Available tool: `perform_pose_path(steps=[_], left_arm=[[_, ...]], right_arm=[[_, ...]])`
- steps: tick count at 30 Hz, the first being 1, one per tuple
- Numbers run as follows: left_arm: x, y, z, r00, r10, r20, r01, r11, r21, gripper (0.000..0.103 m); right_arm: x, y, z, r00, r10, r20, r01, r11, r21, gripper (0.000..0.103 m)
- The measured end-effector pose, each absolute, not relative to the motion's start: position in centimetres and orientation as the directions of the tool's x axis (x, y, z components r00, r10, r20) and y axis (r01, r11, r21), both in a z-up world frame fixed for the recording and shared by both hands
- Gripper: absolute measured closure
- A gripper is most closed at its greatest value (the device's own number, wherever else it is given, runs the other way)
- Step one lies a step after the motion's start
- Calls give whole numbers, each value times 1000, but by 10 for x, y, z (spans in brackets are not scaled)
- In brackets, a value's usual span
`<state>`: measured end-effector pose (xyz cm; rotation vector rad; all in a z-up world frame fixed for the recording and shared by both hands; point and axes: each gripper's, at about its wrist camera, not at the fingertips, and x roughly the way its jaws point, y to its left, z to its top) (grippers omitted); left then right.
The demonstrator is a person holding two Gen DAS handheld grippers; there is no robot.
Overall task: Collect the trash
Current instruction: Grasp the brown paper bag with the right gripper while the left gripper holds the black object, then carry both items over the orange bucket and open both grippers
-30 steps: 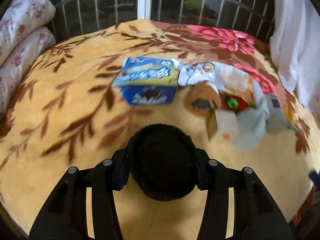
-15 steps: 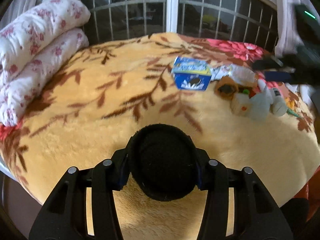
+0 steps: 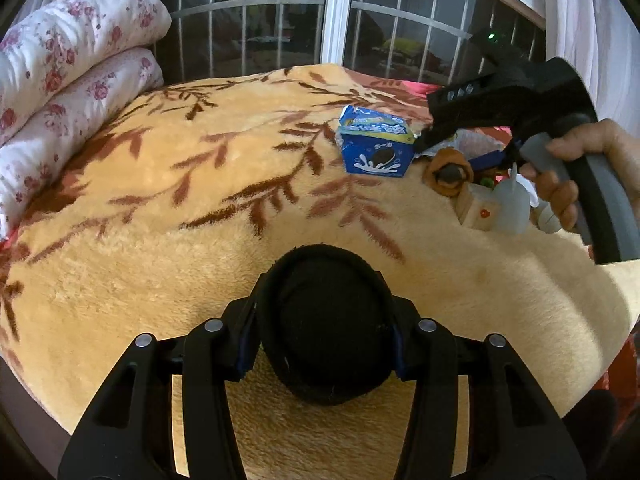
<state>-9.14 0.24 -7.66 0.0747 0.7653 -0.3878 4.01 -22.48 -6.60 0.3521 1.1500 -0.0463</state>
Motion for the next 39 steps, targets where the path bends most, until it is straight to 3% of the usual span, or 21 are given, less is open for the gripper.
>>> perform_pose_path(steps=[5,7,8,16,27,32,39], left_arm=[[-91,1,-79,659,-308,-686,368,928,-64,54],[-91,0,-79,661,-304,-686,364,930,-62,54],[-91,0,-80,662,-305,-685,362,930,-64,54],[-91,0,-77,663,-299,-686,362,930,-55,54],[-135,4,-44,679,-302,-669,396,918,-13,55],[-182,14,-40,640,-348,-686,434,899,-52,55],[-251,4,-65,563,-393,-727,560,828,-14,54]], right_arm=[[48,-219,-75,372,5,-928,214,973,91,39],[50,-216,-78,356,-47,-933,207,978,30,55],[50,-215,-79,357,-84,-930,201,979,-12,77],[9,-213,-40,488,36,-872,139,983,118,78],[-149,-194,5,659,193,-727,-38,974,225,78],[-249,-187,-5,695,184,-695,-77,980,183,77],[-339,-182,-63,658,219,-721,-37,965,260,77]])
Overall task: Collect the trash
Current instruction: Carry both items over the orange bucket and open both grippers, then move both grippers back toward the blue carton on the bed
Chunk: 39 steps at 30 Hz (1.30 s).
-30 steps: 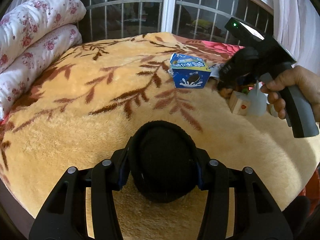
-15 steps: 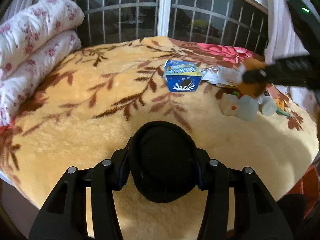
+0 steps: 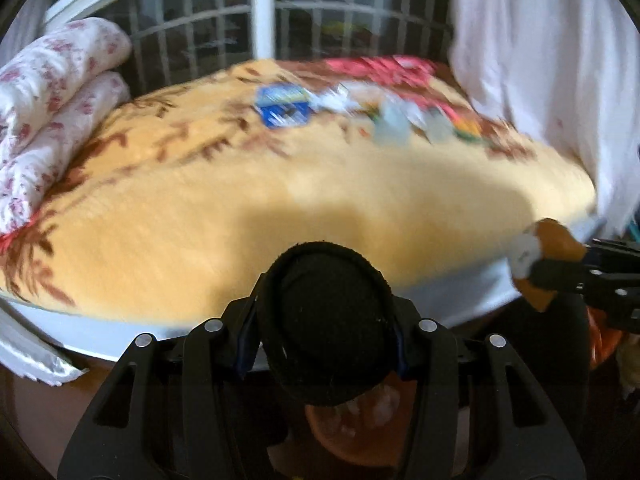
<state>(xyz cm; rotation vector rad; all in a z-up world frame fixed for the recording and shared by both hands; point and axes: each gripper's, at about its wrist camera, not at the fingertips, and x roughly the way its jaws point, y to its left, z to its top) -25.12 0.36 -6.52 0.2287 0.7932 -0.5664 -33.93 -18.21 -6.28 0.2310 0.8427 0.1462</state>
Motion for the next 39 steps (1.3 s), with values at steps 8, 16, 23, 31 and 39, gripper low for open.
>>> perform_pose_path(steps=[8,16,23,31,39], left_arm=[[-280,-14,-149,420,-318,-850,655,755,40,54],[-265,-18,-188,292,-281,-914,655,755,-23,54],[-259,-21,-202,255,-259,-932,656,754,-30,54],[-255,-29,-215,268,-184,-946,659,751,40,19],[-263,-29,-206,289,-191,-938,652,757,46,19]], right_arm=[[-362,-178,-150,544,247,-802,53,944,326,77],[-345,-172,-183,464,287,-838,60,934,353,77],[-335,-170,-196,431,300,-851,66,930,361,77],[-330,-176,-203,417,289,-862,73,935,348,44],[-339,-182,-194,459,278,-844,94,929,357,43]])
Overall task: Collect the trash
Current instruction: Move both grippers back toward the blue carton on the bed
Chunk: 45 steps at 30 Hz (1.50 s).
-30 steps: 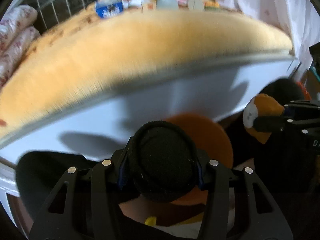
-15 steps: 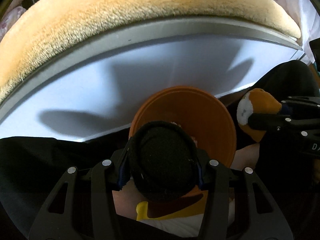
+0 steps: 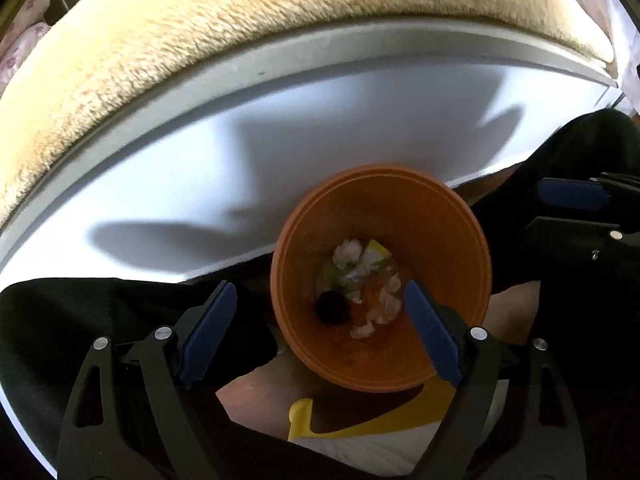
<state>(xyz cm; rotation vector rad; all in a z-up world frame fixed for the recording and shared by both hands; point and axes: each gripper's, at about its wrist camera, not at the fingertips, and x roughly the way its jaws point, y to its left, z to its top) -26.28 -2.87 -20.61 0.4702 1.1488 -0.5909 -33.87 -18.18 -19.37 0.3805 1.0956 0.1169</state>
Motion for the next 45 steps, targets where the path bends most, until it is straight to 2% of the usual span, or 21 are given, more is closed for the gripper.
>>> perform_pose_path(steps=[6,10,12,13,19,24,33,41,45], left_arm=[[-269,-19,-173,369,-227,-901,642,764,70,19],[-271,-8,-121,483,-295,-825,617,783,82,19],[-268,-4,-96,540,-312,-781,595,798,93,12],[-264,-2,-81,576,-318,-753,580,808,102,12],[-229,-1,-25,682,-339,-648,516,851,98,11],[-185,-9,-7,730,-313,-608,440,895,68,11],[-84,-30,-29,695,-282,-661,379,925,4,11],[-6,-82,-39,597,-351,-722,414,905,-97,11],[29,-107,-61,522,-322,-790,367,921,-133,11]], right_arm=[[-352,-190,-175,515,249,-820,98,933,345,39],[-357,-195,-147,571,227,-789,85,940,332,33],[-357,-197,-128,607,207,-767,76,946,315,29],[-355,-199,-120,621,197,-759,71,950,305,29],[-340,-209,-81,680,137,-721,47,972,229,24],[-320,-216,-64,702,120,-702,43,977,210,23],[-270,-221,-55,713,92,-695,26,987,157,23],[-253,-232,-62,742,68,-666,37,989,141,23],[-252,-239,-76,717,97,-691,36,984,175,23]])
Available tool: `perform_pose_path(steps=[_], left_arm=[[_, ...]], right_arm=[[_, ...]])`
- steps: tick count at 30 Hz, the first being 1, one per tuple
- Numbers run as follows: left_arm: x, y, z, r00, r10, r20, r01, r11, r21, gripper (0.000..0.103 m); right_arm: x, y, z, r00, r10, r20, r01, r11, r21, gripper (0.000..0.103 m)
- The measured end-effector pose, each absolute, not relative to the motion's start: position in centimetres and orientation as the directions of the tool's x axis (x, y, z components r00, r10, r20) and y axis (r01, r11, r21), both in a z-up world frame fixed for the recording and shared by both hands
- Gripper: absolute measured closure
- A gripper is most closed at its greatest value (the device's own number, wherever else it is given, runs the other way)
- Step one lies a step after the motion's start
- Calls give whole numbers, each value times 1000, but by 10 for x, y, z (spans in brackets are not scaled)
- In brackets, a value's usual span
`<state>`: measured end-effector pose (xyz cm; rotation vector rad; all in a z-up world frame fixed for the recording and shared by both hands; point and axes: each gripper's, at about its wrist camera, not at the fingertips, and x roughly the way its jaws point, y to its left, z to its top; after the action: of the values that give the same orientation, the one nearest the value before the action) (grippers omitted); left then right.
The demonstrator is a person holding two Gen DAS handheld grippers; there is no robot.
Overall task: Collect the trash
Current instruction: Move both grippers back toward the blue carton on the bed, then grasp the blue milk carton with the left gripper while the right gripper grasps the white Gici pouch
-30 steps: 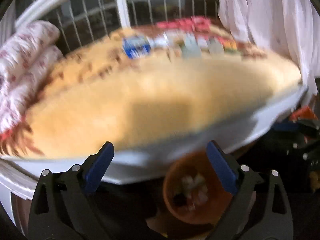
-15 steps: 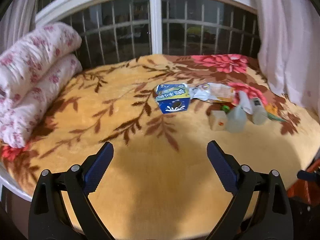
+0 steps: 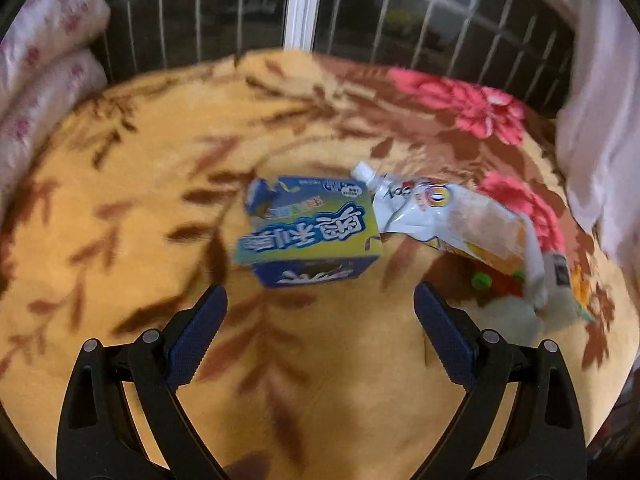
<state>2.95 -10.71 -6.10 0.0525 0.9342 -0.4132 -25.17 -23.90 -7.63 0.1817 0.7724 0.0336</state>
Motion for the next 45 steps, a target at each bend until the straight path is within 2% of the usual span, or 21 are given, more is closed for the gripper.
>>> perform_pose_path(steps=[2,5,10,16,17,18,25,31,34,36,39,45], left_arm=[[44,-110,-67,511,-311,-801,333,931,-149,11],[63,-118,-73,527,-269,-806,316,943,-108,11],[93,-123,-101,452,-235,-861,280,953,-113,11],[81,-124,-97,492,-232,-839,309,948,-81,12],[80,-122,-95,498,-235,-835,306,948,-85,19],[78,-120,-94,504,-238,-830,302,949,-88,20],[68,-107,-77,565,-248,-787,287,953,-94,22],[-5,-68,-39,648,-296,-701,349,934,-72,22],[-50,-52,-33,682,-295,-669,374,927,-28,22],[-77,-42,-34,692,-296,-658,380,925,-16,22],[-101,-30,-37,701,-299,-648,379,925,-17,22],[-125,-17,-52,687,-321,-652,396,918,-35,22]], right_arm=[[-253,-241,-82,710,106,-697,35,982,185,23],[-255,-241,-85,713,114,-692,17,984,180,22],[-251,-235,-85,717,115,-688,0,986,165,19],[-250,-237,-79,715,141,-685,-3,980,199,19],[-250,-237,-76,711,145,-688,-5,979,202,19],[-250,-237,-74,711,144,-688,-4,980,201,19],[-231,-242,-53,699,142,-701,-47,987,154,17],[-161,-242,-4,702,130,-700,-168,986,15,11],[-92,-233,9,652,121,-749,-301,947,-109,9],[-54,-227,6,600,104,-793,-363,919,-154,9],[5,-218,-14,505,7,-863,-429,870,-245,9],[70,-204,-66,308,-121,-944,-547,789,-280,11]])
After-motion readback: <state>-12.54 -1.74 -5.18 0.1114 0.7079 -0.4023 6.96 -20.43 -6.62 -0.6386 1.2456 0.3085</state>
